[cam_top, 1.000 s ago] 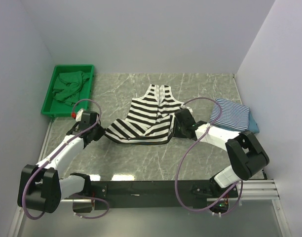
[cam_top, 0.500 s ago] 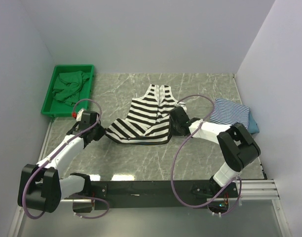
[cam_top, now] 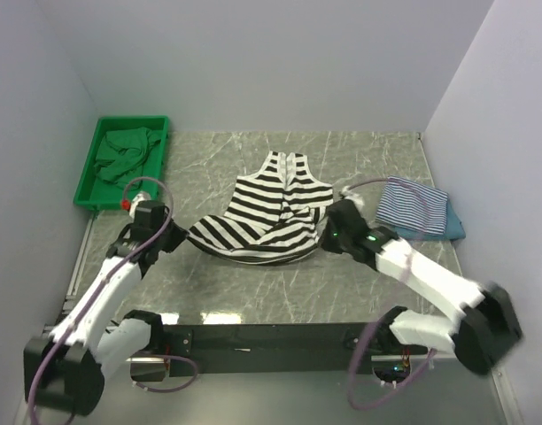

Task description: Fold and stack the tank tops

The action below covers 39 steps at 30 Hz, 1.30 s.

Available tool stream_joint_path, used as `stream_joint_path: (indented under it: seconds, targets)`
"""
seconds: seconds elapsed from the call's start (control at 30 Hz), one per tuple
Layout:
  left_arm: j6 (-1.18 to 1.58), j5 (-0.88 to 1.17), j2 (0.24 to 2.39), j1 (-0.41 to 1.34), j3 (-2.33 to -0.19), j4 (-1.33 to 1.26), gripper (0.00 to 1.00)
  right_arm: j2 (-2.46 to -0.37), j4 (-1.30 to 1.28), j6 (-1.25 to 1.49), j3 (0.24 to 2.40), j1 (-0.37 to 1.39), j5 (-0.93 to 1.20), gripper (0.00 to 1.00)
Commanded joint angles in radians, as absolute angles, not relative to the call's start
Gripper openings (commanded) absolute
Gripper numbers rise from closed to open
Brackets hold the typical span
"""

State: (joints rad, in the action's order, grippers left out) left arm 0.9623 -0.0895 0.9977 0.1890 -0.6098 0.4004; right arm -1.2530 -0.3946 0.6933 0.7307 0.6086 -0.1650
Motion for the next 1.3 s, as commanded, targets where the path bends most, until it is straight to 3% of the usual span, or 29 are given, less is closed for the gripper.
stream_joint_path:
  seconds: [0.0,0.13,0.33,0.43,0.63,0.8,1.07,1.17,1.27]
  targets:
    - [0.933,-0.043,0.829,0.187,-0.684,0.497,0.00,-0.928,-0.569,0.770,0.770,0.618,-0.215,0.00]
    - [0.911,0.015,0.634,0.192,-0.808,0.607,0.01,-0.627,-0.730,0.790,0.924,0.618,-0.215,0.00]
    - [0.913,0.084,0.555,0.193,-1.165,0.684,0.01,-0.592,-0.799,0.753,1.233,0.618,-0.190,0.00]
    - [0.933,0.106,0.604,0.193,-1.316,0.635,0.01,-0.673,-0.785,0.704,1.399,0.620,-0.207,0.00]
    - [0.986,0.071,0.825,0.193,-1.361,0.390,0.00,-0.928,-0.660,0.566,1.624,0.589,-0.275,0.00]
    - [0.957,0.022,1.034,0.192,-1.410,0.174,0.01,-1.199,-0.488,0.519,1.730,0.410,-0.069,0.00]
    - [0.850,0.115,1.492,0.163,-1.886,0.018,0.00,-1.607,-0.449,0.499,2.231,0.282,0.071,0.00]
    - [0.805,0.149,1.569,0.156,-2.092,0.092,0.01,-1.660,-0.505,0.485,2.400,0.275,0.071,0.00]
    - [0.779,0.138,1.516,0.153,-2.064,0.098,0.01,-1.602,-0.486,0.485,2.320,0.275,0.064,0.00]
